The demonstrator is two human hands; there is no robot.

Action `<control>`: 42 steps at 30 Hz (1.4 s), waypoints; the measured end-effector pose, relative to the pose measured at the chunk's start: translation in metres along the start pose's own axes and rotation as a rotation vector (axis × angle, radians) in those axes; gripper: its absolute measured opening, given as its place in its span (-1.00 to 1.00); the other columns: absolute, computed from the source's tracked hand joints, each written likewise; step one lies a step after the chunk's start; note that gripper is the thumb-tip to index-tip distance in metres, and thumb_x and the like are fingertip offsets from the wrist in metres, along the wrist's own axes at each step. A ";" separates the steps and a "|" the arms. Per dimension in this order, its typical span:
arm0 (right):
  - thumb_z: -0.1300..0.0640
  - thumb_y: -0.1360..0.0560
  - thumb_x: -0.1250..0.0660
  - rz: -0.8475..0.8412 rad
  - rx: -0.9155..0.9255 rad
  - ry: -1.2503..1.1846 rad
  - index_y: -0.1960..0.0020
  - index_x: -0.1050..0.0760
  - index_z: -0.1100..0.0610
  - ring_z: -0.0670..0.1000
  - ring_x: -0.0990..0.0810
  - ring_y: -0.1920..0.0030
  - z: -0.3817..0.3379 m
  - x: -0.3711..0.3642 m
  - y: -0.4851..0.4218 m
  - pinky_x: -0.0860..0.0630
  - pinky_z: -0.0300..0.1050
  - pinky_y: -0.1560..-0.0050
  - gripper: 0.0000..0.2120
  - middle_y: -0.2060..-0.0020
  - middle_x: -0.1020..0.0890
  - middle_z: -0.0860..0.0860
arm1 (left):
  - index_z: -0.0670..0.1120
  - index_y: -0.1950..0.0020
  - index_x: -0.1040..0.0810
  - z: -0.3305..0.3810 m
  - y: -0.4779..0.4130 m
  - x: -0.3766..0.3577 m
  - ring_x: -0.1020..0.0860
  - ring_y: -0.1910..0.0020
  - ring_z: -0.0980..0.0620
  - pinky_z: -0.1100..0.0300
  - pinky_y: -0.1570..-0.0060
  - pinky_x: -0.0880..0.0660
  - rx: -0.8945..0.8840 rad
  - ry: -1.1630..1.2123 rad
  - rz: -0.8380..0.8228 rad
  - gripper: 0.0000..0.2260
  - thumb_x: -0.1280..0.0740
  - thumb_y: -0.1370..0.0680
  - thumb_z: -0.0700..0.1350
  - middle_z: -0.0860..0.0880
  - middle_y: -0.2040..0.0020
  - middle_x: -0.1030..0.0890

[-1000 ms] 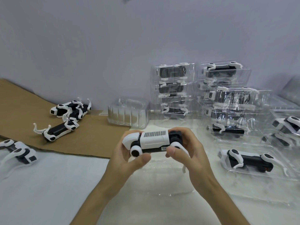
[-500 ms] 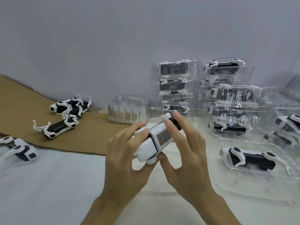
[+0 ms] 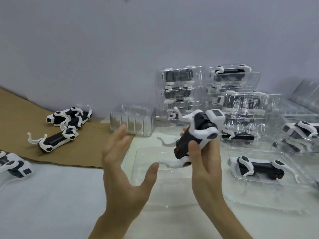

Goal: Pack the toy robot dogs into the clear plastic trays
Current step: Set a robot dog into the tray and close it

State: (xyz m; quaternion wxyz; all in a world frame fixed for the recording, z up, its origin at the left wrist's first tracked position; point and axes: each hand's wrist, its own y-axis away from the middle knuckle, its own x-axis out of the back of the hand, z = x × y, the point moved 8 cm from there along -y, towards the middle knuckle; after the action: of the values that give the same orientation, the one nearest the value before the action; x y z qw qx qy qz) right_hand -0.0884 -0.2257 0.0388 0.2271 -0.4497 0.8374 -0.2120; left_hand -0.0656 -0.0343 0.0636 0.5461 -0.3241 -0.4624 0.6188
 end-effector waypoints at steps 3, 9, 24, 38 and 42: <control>-0.10 -0.59 -0.25 -0.039 -0.408 -0.393 -0.31 -0.54 0.09 0.08 -0.67 -0.15 0.026 -0.006 -0.005 -0.61 -0.18 -0.02 -0.60 -0.14 -0.69 0.07 | -0.05 -0.30 -0.45 -0.019 0.005 -0.011 -0.50 -0.36 -0.03 0.15 -0.34 -0.42 0.320 0.160 -0.090 -0.64 -0.25 -0.60 0.12 0.01 -0.32 -0.56; -0.11 -0.58 -0.27 -0.178 -0.656 -0.648 -0.37 -0.47 0.23 0.24 -0.63 -0.23 0.037 -0.020 0.004 -0.63 0.06 -0.09 -0.49 -0.22 -0.63 0.26 | 0.01 -0.02 -0.62 -0.035 0.014 -0.031 -0.68 0.16 -0.09 0.23 0.08 -0.55 0.663 0.471 -0.205 -0.75 -0.26 -0.53 0.12 -0.10 0.04 -0.70; -0.23 -0.57 -0.19 -0.345 -0.526 -0.452 -0.23 -0.63 -0.01 0.06 -0.60 -0.29 0.017 -0.038 0.011 -0.57 -0.21 -0.15 -0.57 -0.29 -0.63 0.05 | 0.36 -0.34 -0.34 -0.007 0.025 -0.043 -0.52 -0.22 0.15 0.52 -0.12 -0.32 0.451 0.166 -0.421 -0.63 -0.25 -0.53 0.24 0.30 -0.21 -0.55; -0.15 -0.56 -0.33 -0.390 -0.448 -0.442 -0.20 -0.61 0.09 0.20 -0.62 -0.09 0.005 -0.038 0.006 -0.56 0.15 -0.09 -0.62 -0.10 -0.65 0.21 | 0.22 -0.20 -0.50 -0.010 0.013 -0.029 -0.68 0.16 0.00 0.32 0.09 -0.54 0.455 0.337 -0.228 -0.82 -0.19 -0.63 0.05 0.07 0.09 -0.71; 0.02 -0.51 -0.30 -0.190 -0.525 -0.579 -0.03 -0.69 0.12 0.20 -0.69 -0.06 0.016 -0.004 -0.010 -0.67 0.05 0.24 -0.73 -0.05 -0.67 0.19 | 0.02 -0.09 -0.54 -0.028 0.003 -0.004 -0.63 0.05 0.11 0.36 0.06 -0.48 0.286 -0.006 -0.153 -0.82 -0.17 -0.61 -0.16 0.15 0.08 -0.66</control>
State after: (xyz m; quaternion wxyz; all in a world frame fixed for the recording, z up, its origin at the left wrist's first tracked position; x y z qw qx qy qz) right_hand -0.0703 -0.2296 0.0319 0.3105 -0.6091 0.7191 0.1248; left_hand -0.0404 -0.0325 0.0504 0.6308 -0.2052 -0.3943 0.6360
